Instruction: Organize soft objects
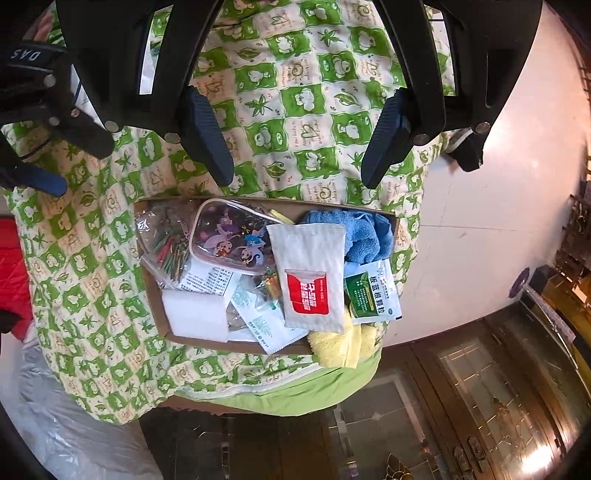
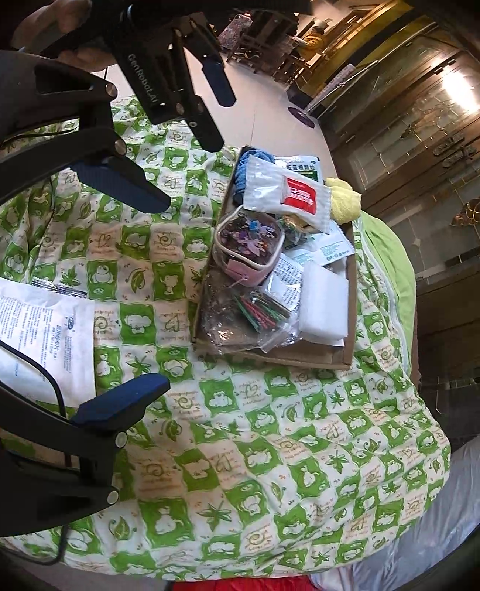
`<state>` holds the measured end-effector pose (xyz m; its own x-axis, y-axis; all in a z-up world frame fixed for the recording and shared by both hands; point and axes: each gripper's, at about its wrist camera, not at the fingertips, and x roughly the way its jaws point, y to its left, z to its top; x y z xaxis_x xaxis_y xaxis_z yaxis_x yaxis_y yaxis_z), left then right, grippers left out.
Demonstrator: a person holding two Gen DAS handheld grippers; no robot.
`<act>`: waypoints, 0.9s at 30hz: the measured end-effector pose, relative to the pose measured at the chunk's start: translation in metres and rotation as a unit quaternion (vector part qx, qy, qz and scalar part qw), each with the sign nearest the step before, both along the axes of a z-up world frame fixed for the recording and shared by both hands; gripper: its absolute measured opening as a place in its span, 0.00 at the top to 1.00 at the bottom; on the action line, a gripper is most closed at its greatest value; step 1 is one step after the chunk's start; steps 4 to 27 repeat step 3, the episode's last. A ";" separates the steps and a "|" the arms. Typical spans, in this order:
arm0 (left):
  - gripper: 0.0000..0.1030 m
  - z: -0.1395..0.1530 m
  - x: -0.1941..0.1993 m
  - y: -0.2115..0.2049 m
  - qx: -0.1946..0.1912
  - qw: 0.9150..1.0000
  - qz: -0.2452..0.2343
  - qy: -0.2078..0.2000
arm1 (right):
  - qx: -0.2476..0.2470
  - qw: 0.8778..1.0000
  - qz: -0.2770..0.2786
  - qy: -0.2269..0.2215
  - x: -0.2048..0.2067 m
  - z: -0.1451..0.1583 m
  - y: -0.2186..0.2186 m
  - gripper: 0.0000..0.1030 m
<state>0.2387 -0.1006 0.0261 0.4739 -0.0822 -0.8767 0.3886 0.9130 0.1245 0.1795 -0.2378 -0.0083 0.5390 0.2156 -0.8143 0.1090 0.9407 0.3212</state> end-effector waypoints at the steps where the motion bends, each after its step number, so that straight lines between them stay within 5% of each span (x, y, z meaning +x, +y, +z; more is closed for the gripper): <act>1: 0.30 0.000 0.000 0.000 0.000 1.000 -0.001 -0.001 | -0.001 1.000 0.001 0.000 0.000 0.000 0.001 0.14; 27: 0.30 -0.001 -0.001 0.000 0.000 1.000 -0.004 0.001 | -0.004 1.000 0.002 0.001 0.000 -0.001 0.004 0.14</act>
